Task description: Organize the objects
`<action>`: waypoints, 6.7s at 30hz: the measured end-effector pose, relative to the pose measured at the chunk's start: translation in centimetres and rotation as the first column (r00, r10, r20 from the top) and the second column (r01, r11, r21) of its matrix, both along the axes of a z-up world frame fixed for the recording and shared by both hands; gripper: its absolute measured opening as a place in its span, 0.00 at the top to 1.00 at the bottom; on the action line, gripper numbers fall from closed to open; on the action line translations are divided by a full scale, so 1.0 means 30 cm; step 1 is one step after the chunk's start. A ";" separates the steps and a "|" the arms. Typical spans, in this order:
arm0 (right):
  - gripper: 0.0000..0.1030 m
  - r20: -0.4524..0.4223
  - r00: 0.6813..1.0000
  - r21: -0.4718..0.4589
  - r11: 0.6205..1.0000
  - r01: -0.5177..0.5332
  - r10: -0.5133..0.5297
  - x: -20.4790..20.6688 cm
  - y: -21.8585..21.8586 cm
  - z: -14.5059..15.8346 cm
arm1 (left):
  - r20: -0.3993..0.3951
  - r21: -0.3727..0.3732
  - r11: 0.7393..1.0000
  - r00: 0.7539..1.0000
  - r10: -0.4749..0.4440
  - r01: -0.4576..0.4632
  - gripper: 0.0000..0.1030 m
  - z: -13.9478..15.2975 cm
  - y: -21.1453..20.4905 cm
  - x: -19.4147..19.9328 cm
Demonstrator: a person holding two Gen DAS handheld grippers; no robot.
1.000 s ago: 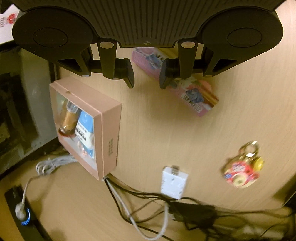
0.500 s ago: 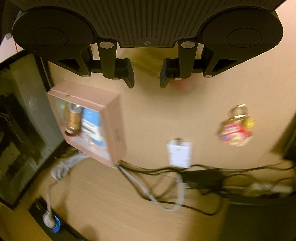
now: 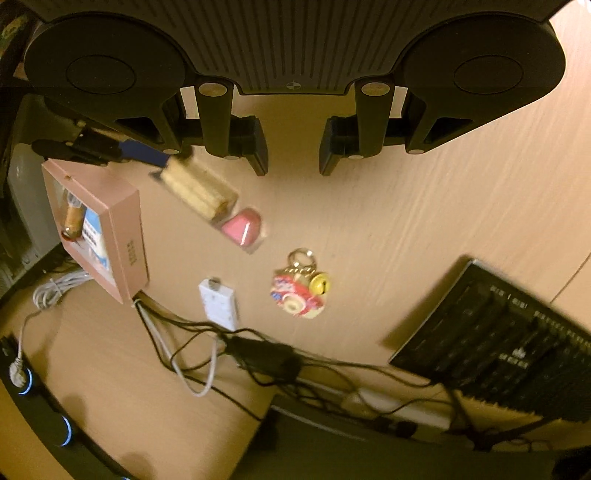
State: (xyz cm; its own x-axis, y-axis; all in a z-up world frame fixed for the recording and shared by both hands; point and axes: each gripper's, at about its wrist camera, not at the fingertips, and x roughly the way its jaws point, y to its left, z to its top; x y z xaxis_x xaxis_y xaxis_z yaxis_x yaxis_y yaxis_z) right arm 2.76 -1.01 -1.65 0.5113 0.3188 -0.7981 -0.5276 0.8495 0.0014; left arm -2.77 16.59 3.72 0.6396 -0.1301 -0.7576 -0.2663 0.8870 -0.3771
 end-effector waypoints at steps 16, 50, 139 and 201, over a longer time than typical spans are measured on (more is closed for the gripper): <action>0.34 0.100 0.995 -0.013 1.000 -0.028 0.029 0.078 0.036 0.023 | -0.068 0.064 0.983 0.984 -0.165 0.169 0.68 -0.059 -0.058 -0.054; 0.17 0.009 0.980 0.063 0.978 0.197 -0.198 -0.283 -0.376 0.027 | 0.011 0.052 0.990 0.992 -0.129 0.128 0.68 -0.007 -0.194 0.171; 0.29 0.241 0.962 -0.295 0.934 0.201 -0.131 0.506 -0.329 0.248 | 0.121 -0.122 0.989 0.990 -0.073 0.088 0.74 -0.038 0.060 0.117; 0.15 0.007 0.898 0.082 0.895 0.439 -0.441 -0.192 -0.411 0.003 | 0.003 0.274 0.881 0.915 -0.403 0.386 0.74 -0.045 -0.279 -0.036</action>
